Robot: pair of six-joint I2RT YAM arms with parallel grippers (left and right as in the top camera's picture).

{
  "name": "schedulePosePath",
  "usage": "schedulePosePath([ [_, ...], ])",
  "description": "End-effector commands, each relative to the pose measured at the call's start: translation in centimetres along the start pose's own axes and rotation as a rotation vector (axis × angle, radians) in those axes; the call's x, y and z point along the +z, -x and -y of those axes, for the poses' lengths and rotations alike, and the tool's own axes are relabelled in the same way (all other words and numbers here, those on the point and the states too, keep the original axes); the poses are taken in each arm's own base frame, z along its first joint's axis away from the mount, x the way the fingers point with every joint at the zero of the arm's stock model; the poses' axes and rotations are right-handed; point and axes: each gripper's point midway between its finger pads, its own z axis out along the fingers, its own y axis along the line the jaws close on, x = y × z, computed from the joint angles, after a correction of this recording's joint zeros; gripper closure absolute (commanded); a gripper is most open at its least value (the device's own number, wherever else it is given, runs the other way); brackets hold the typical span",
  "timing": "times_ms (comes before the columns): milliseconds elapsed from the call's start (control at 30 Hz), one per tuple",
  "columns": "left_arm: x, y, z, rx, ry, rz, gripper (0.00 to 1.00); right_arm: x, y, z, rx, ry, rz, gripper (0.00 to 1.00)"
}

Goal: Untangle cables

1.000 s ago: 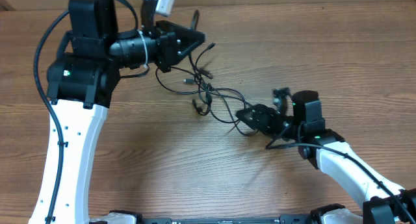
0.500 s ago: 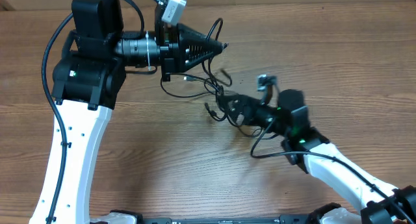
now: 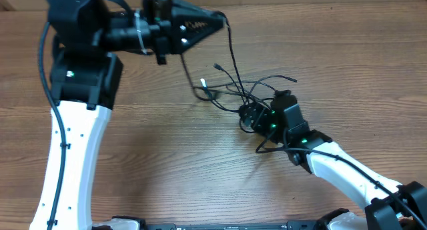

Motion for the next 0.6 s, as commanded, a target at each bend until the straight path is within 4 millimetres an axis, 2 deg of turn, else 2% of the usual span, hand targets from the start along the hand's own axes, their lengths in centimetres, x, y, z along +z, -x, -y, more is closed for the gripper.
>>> schedulePosePath([
  [0,-3.6,2.3,-0.3,-0.009,0.083,0.057,0.96,-0.4,1.9,5.7,0.103,-0.180,0.049,0.17],
  [67,-4.8,2.6,-1.0,-0.013,0.121,0.072,0.96,-0.6,2.3,6.3,0.097,-0.180,0.033,0.23],
  [100,-5.5,2.7,-1.5,-0.022,0.141,0.079,0.96,-0.6,2.2,5.7,0.046,-0.134,-0.001,0.31],
  [167,-6.3,2.6,-2.3,-0.046,0.172,0.088,0.96,-0.8,1.7,3.7,-0.052,-0.004,-0.069,0.60],
  [233,-6.6,2.0,-2.9,-0.062,0.188,0.083,0.96,-1.4,0.9,0.7,-0.134,0.172,-0.141,0.80],
  [267,-6.6,1.8,-3.2,-0.066,0.192,0.079,0.96,-1.7,0.6,-0.2,-0.148,0.219,-0.160,0.85],
  [367,-6.7,0.7,-4.7,-0.107,0.237,0.073,0.96,-2.9,-0.3,-2.8,-0.182,0.362,-0.216,0.96],
  [500,-7.7,-1.9,-8.6,-0.246,0.407,0.068,0.92,-5.4,-1.6,-6.3,-0.248,0.571,-0.294,0.96],
  [567,-8.8,-3.9,-11.3,-0.345,0.544,0.055,0.90,-7.1,-2.1,-8.3,-0.302,0.699,-0.328,0.96],
])
